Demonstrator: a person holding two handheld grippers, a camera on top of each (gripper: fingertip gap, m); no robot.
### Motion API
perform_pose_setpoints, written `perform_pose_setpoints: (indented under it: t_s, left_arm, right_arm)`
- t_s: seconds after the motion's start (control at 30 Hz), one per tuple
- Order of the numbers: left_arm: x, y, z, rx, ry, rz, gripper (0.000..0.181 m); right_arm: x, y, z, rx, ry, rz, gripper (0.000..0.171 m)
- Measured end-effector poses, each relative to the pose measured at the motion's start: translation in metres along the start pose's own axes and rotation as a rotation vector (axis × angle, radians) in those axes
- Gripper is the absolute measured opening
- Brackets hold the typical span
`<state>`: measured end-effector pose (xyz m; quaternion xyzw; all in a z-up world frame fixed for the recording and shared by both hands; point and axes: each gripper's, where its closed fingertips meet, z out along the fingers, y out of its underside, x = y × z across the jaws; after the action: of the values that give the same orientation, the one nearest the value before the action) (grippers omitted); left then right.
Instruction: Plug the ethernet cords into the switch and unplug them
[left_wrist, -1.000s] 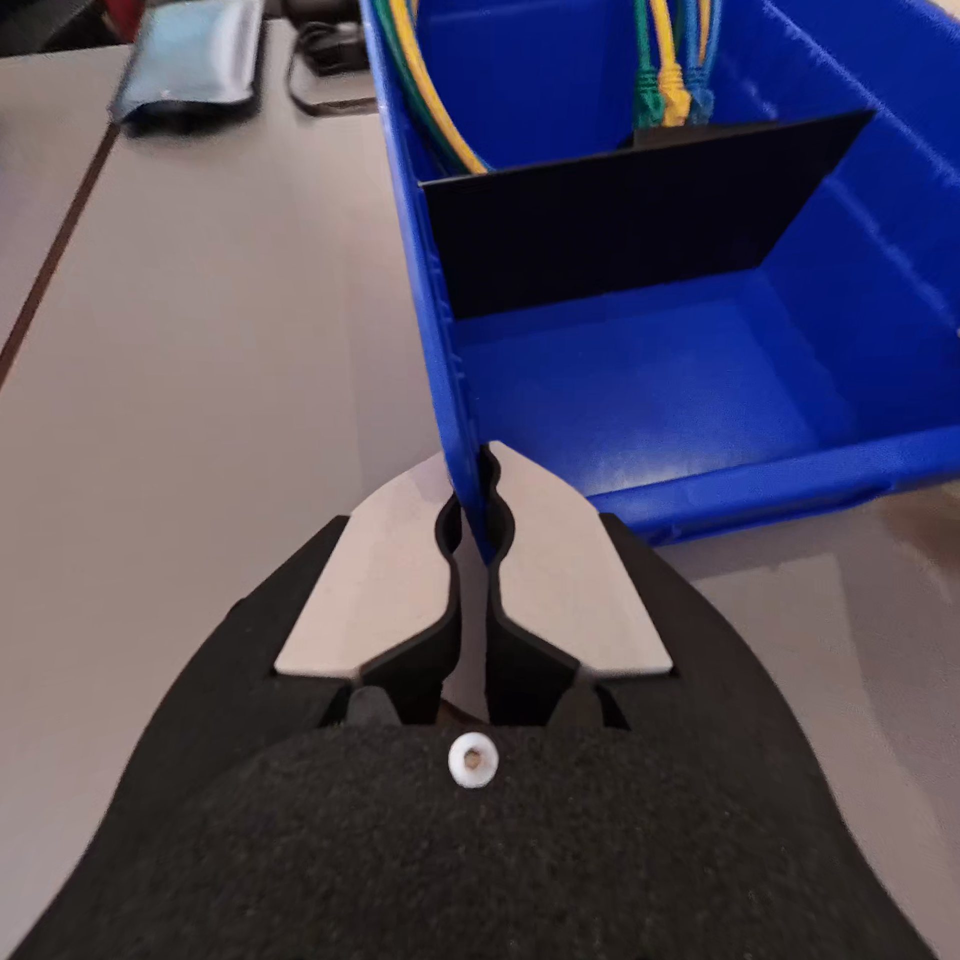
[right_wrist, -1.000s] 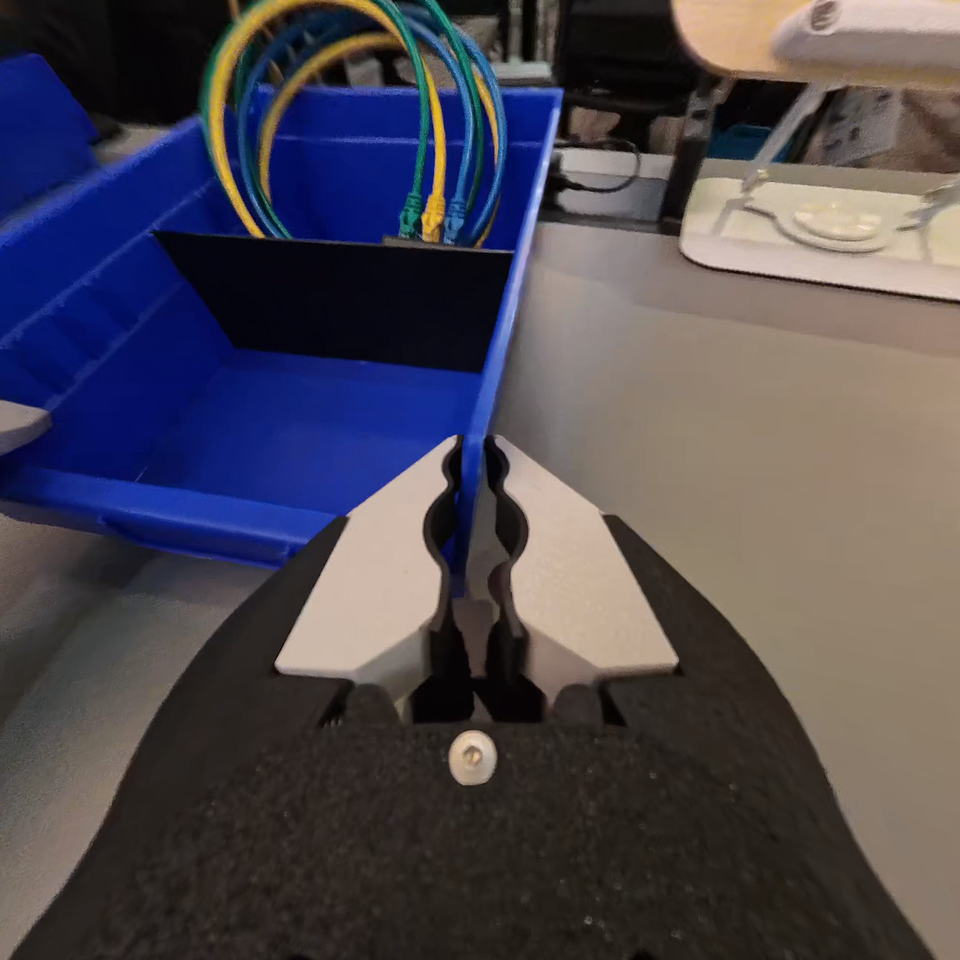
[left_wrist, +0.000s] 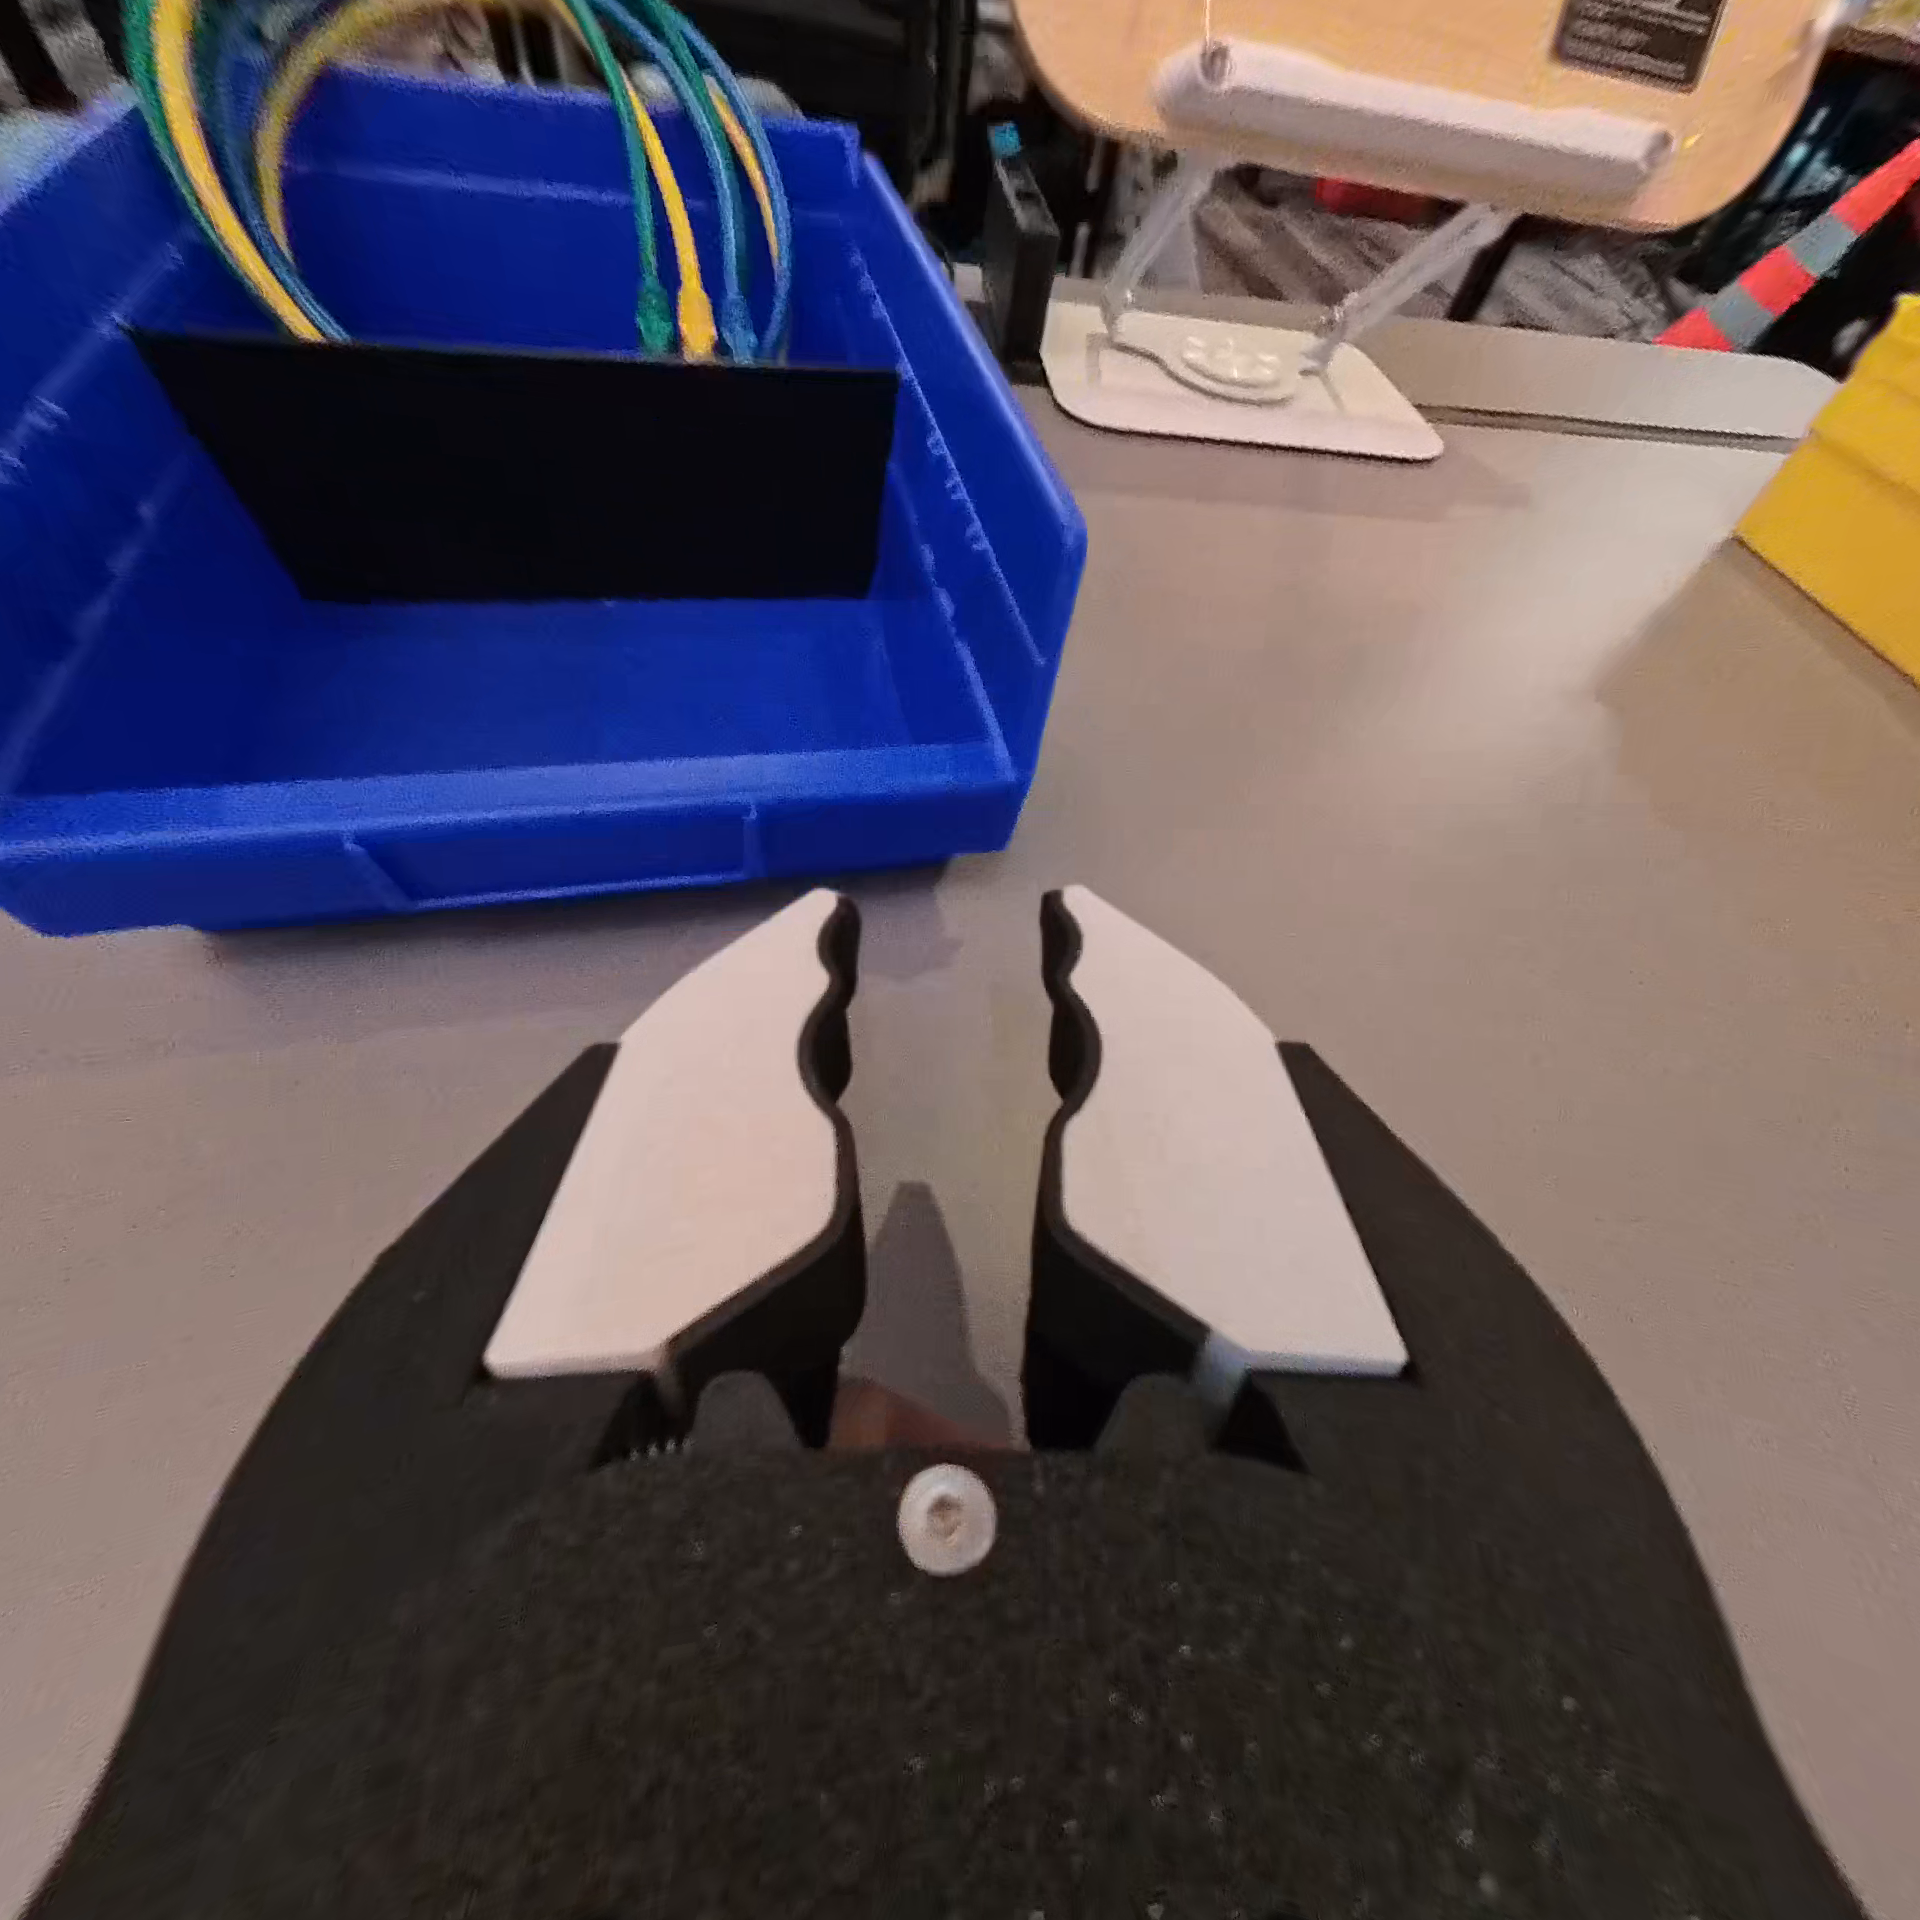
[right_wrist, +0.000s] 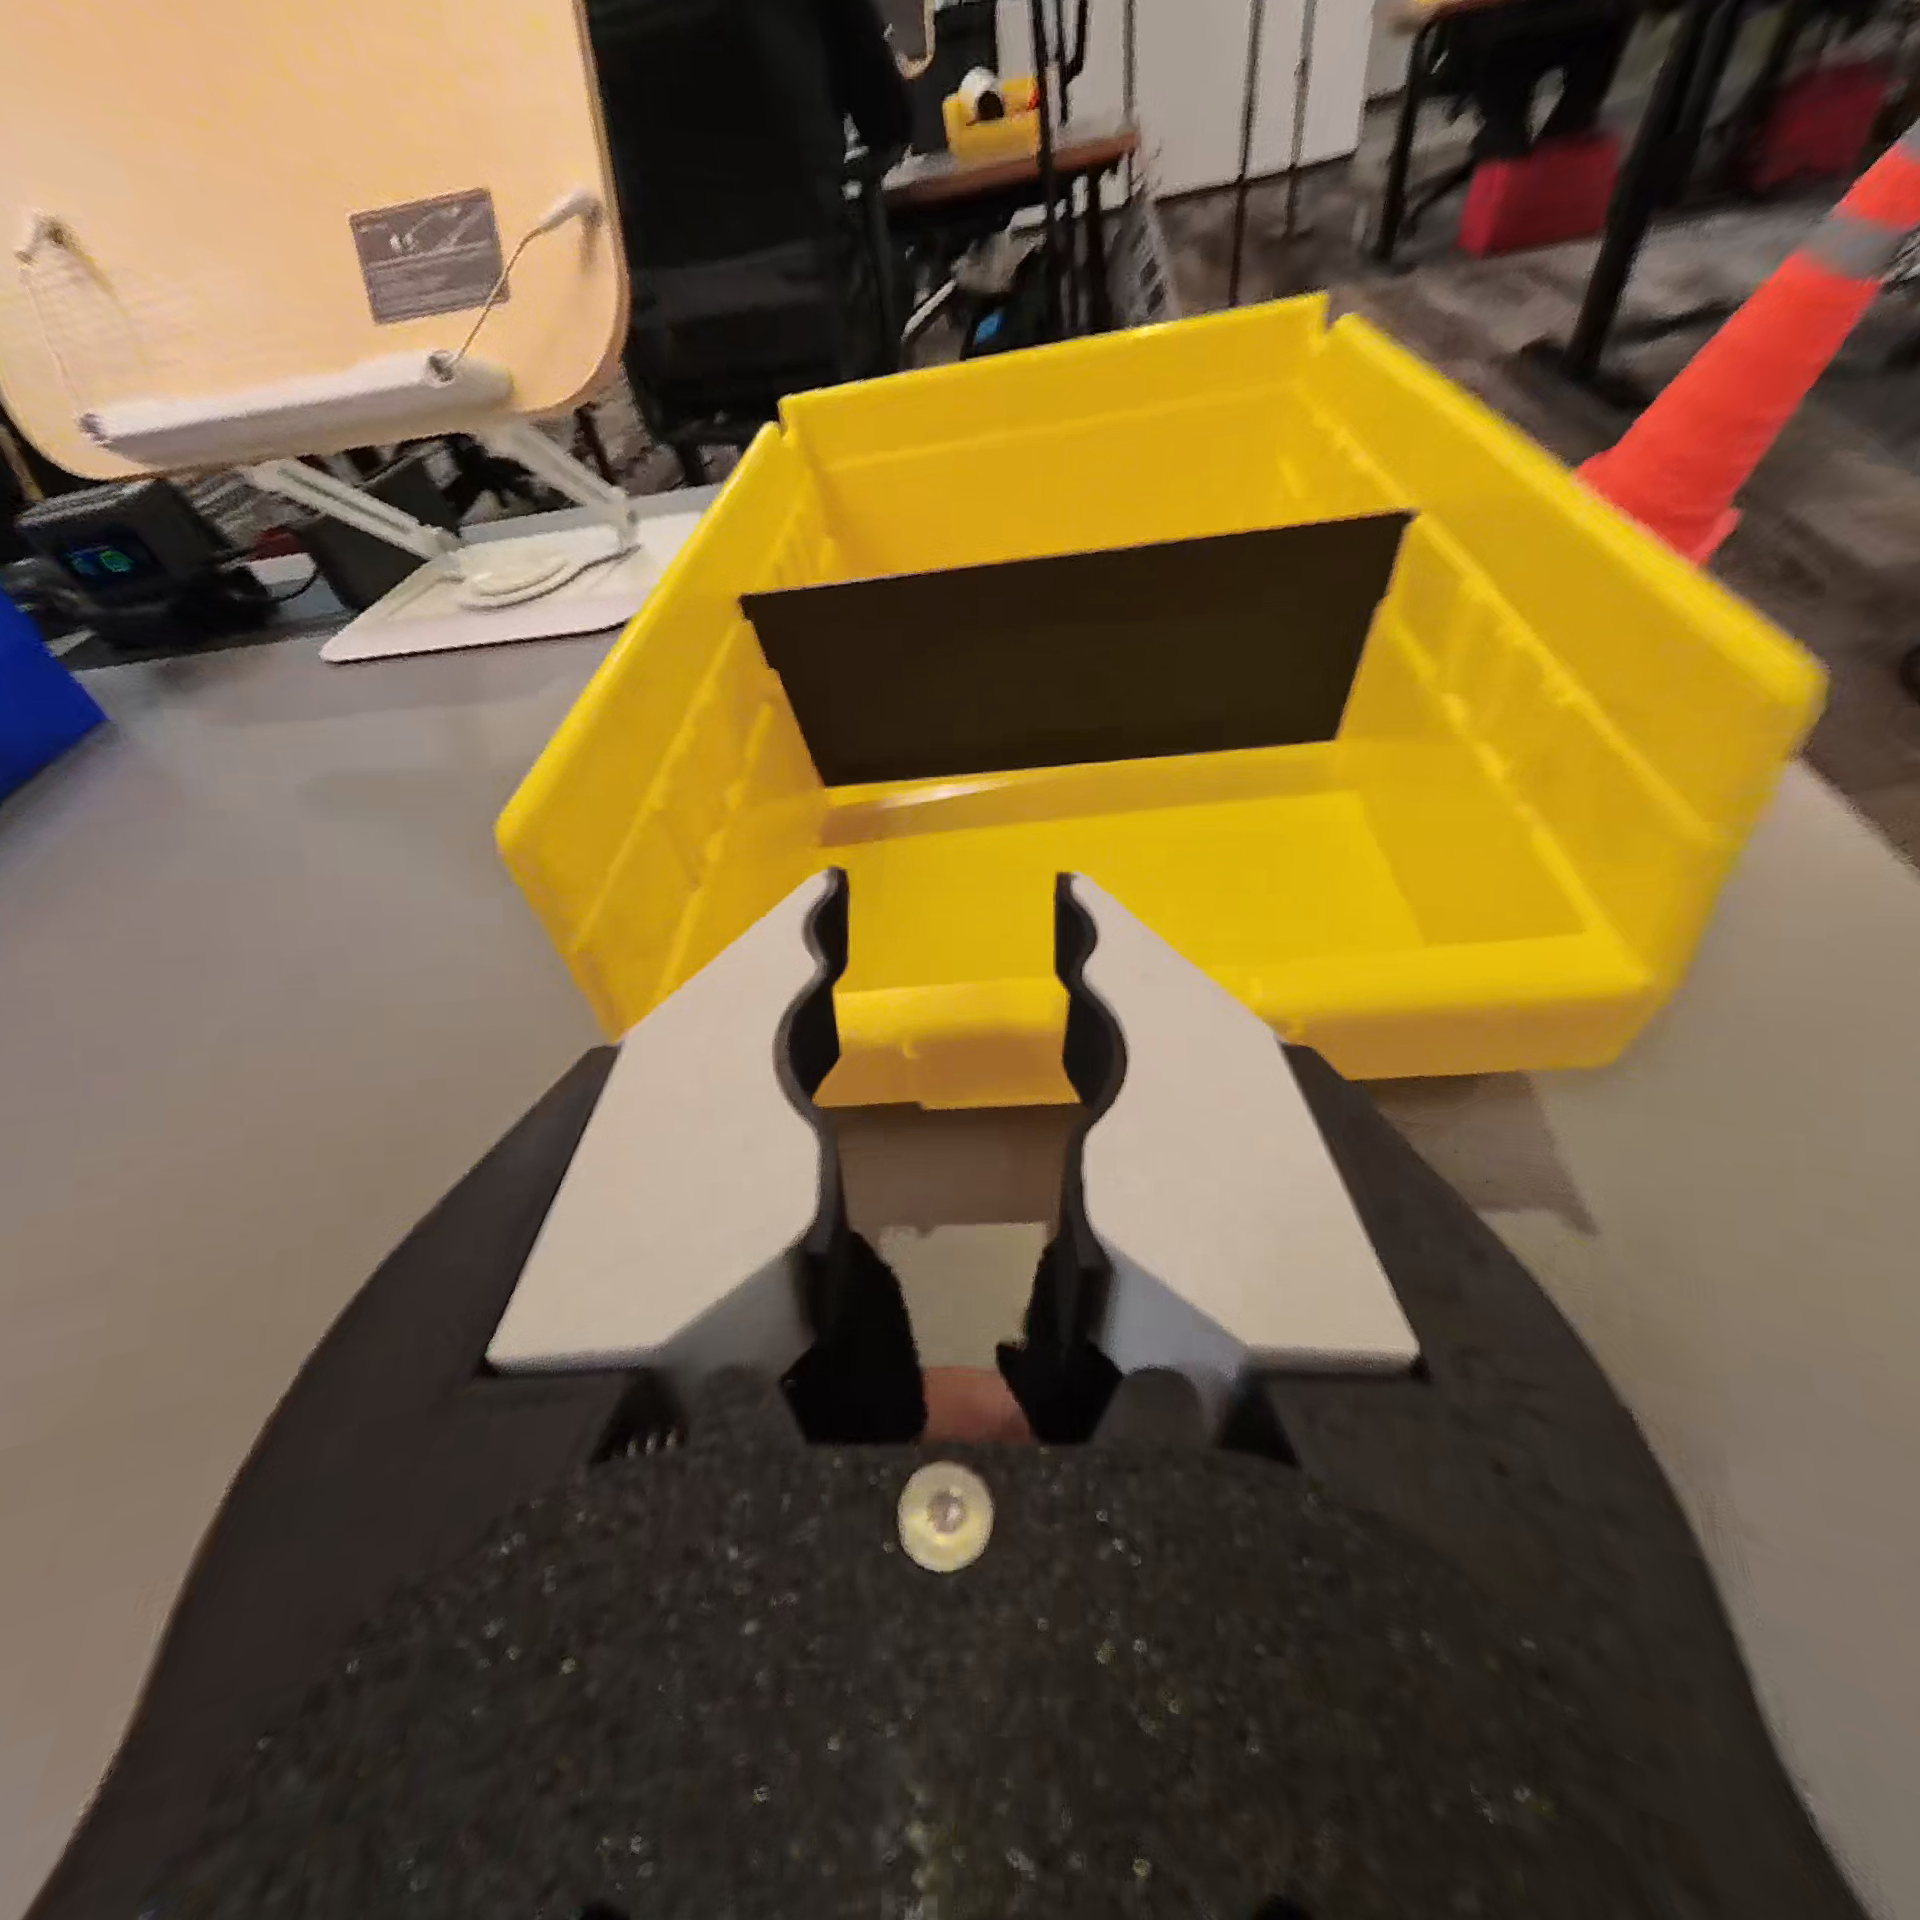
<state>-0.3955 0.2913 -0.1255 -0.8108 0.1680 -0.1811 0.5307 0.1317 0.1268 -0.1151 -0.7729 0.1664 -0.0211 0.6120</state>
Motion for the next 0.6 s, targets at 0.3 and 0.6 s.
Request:
perform_pose_setpoints:
  t_s: [0.3, 0.6]
  left_arm:
    - [-0.003, 0.008, 0.0, -0.036, 0.065, -0.113, 0.036]
    - [0.009, -0.071, -0.011, -0.154, 0.381, 0.156, 0.037]
  right_arm:
    - [-0.015, 0.0, 0.003, 0.013, -0.057, 0.036, 0.04]
    - [-0.144, -0.022, -0.044, -0.016, -0.588, -0.018, 0.042]
